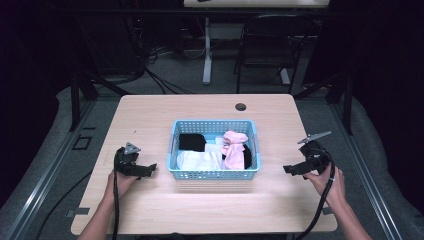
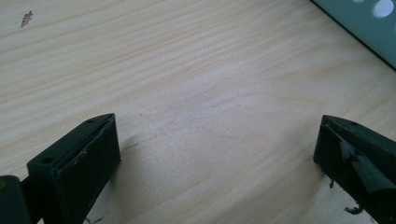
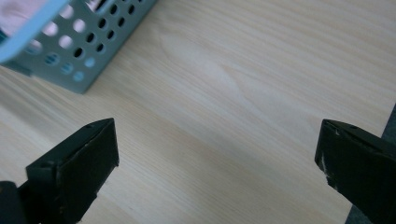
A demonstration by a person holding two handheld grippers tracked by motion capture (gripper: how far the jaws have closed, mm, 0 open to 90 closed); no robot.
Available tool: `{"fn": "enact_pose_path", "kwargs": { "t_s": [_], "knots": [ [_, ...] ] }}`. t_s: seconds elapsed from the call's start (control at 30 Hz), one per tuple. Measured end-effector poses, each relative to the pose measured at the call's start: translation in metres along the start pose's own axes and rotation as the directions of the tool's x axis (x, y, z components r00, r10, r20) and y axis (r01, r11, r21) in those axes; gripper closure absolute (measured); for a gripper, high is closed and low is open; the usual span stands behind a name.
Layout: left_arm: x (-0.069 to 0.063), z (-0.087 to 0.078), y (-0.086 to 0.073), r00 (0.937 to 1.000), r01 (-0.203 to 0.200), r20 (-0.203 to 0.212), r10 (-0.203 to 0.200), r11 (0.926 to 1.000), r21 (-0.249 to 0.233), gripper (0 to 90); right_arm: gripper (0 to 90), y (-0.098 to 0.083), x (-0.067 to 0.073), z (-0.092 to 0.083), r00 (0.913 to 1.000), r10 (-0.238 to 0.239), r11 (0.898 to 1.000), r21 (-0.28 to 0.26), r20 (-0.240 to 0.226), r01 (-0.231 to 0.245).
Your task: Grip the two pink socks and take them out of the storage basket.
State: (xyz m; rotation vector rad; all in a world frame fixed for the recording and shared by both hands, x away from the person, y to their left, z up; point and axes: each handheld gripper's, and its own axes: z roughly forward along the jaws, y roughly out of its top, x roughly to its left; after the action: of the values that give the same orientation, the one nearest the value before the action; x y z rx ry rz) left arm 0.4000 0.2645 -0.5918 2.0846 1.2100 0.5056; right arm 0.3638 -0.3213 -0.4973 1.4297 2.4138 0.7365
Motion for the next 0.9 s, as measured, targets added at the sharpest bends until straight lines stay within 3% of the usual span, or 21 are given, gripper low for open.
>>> {"fn": "enact_pose_path", "kwargs": {
  "t_s": [0.3,0.63,0.9],
  "knots": [
    [-0.001,0.0,-0.001,1.0,0.002,-0.005,-0.002,1.0,-0.002,0.4,0.0,0.02,0.018,-0.017,0.9983,-0.056,0.998,-0.038,-0.016,0.056],
    [-0.001,-0.001,-0.001,1.0,0.002,-0.007,-0.002,1.0,-0.006,0.4,0.0,0.04,0.037,-0.019,0.9937,-0.108,0.993,-0.049,-0.03,0.106],
    [-0.001,-0.001,-0.001,1.0,0.002,-0.007,-0.002,1.0,-0.006,0.4,0.0,0.067,0.061,-0.015,0.9845,-0.154,0.986,-0.085,-0.084,0.147]
  ]
}}
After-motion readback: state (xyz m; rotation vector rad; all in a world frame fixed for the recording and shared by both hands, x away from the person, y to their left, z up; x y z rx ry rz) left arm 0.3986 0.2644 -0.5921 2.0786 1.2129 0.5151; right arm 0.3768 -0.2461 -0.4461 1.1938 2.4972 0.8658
